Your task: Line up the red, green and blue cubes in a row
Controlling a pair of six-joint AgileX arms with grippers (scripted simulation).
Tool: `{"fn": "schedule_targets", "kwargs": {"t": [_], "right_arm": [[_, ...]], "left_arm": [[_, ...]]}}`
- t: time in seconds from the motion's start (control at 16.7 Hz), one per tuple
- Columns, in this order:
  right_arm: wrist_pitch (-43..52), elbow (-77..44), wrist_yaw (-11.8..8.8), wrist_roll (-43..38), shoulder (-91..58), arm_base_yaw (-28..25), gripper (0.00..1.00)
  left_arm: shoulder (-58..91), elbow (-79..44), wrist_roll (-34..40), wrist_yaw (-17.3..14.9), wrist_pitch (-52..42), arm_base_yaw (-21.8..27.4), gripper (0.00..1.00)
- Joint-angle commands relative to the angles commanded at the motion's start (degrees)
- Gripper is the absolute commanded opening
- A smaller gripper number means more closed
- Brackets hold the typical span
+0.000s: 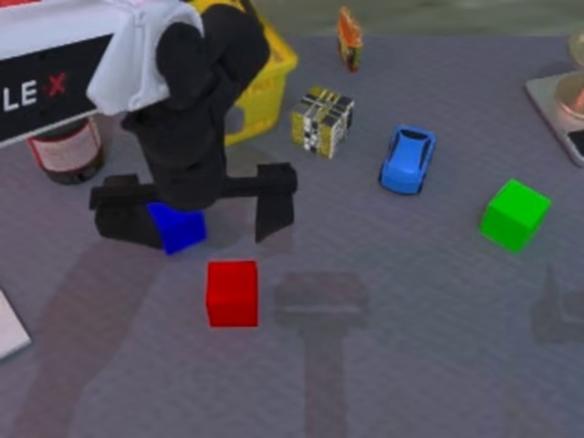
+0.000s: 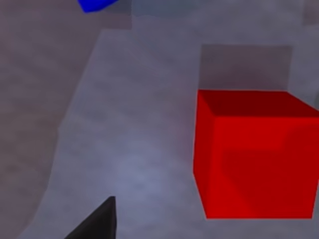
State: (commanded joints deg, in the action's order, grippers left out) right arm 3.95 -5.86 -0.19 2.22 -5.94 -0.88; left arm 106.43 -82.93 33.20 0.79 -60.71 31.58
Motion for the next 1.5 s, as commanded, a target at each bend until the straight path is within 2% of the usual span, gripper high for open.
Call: {"fn": "schedule_targets", "kwargs": {"t": [0.36,0.9,1.2,1.5], "right_arm": [[15.75,-23.76,0.07,8.39,-26.35,-2.52,1.00],[47.48,-66.44,0.20,24.22,-84.86,-7.22,1.00],[59.97,-85.95,0.23,31.09,-107.73,-9.34,1.00],[65.21,-96.65,0.34,34.57,-117.31,-10.39,1.00]], "left_arm": [[-22.97,20.47,-3.94,0.78,12.89,-9.36,1.00],[-70.45,62.18,-17.76,0.22,36.70,-25.00,1.00],[-94.12,76.90,-27.05,-0.41,50.69,-30.31,1.00],[-105.89,82.74,-32.90,-0.78,60.20,-32.63,1.00]]}}
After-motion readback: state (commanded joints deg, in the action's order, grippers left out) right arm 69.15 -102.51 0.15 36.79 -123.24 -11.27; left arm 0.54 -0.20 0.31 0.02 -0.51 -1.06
